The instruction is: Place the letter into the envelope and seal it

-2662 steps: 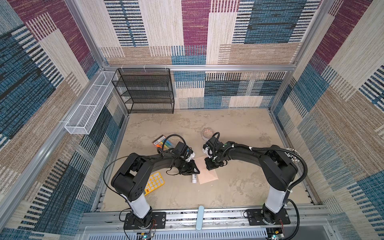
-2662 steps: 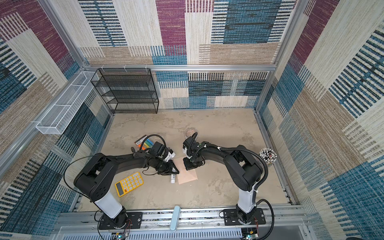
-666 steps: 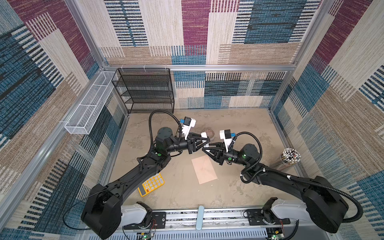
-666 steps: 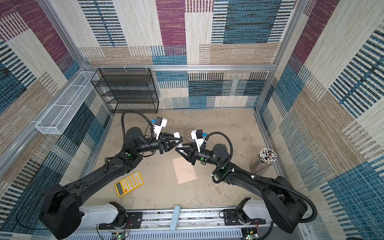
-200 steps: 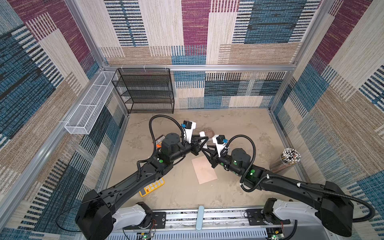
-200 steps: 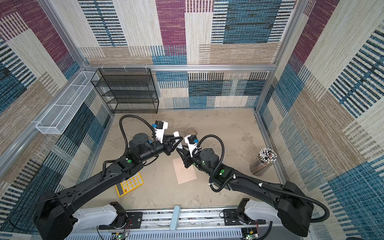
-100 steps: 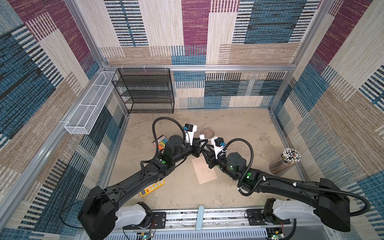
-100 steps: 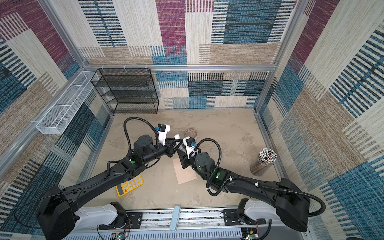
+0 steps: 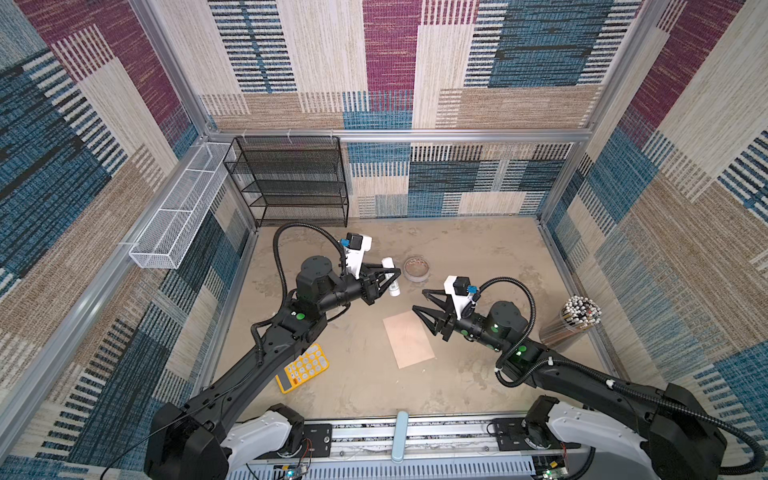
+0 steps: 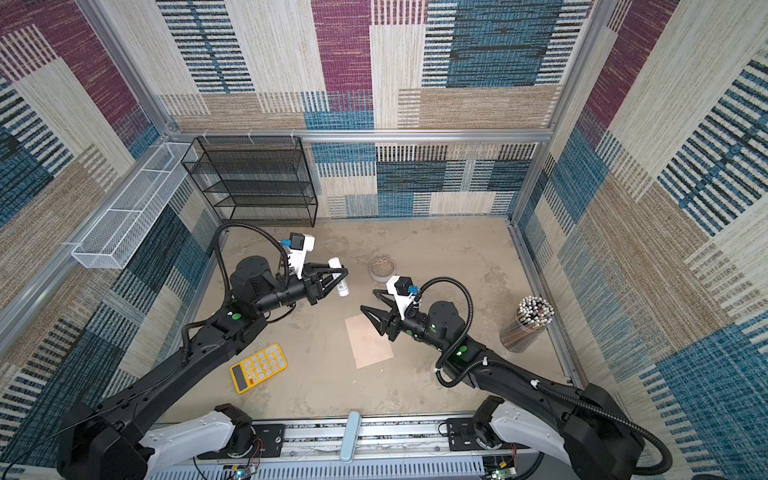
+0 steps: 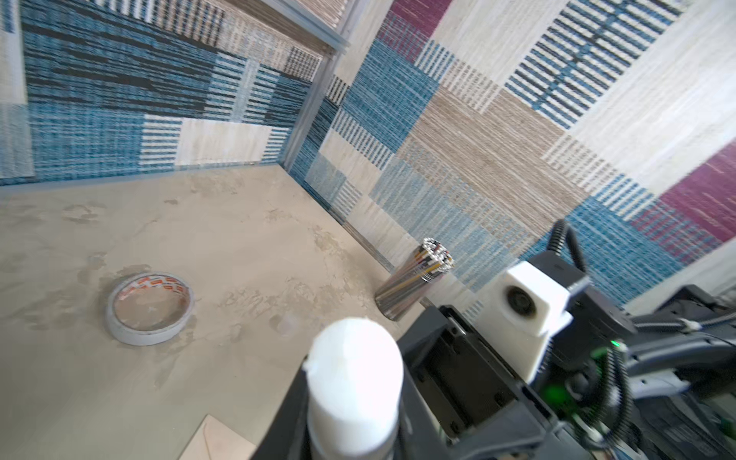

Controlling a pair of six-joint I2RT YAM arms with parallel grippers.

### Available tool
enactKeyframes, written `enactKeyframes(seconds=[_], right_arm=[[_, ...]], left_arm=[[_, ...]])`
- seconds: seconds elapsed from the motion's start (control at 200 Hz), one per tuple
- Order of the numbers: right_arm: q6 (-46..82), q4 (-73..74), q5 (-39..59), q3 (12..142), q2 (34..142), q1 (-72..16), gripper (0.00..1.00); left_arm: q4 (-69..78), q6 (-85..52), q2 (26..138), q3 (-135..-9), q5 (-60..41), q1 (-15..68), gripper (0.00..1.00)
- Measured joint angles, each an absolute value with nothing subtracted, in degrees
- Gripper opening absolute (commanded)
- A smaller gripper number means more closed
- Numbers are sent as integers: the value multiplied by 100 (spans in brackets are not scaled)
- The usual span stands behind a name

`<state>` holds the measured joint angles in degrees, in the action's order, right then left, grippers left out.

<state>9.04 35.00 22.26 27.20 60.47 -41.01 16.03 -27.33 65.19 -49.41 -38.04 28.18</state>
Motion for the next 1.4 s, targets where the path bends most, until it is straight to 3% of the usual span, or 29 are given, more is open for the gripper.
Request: enactKeyframes(seconds=[0.215, 0.521, 0.832, 1.202, 1.398], right_arm=[[1347, 4062, 3868, 2993, 6657, -3717, 58], [1817, 4661, 4869, 3336, 7148, -3699, 50], [2016, 4727, 5144, 3524, 7450, -3680, 47], [2248, 4764, 5181, 3636, 7669, -3677, 24], [2311, 4755, 5181, 3636, 7673, -3671, 19]], left_arm=[[2095, -2934, 6604, -4805, -4786, 2818, 0], [2333, -3000, 6654, -4698, -4998, 2818, 0], [2528, -3068, 6772, -4698, -5135, 2842, 0], [2679, -3118, 6849, -4700, -5159, 2893, 0], [2484, -2877, 6851, -4786, -5070, 2969, 0]])
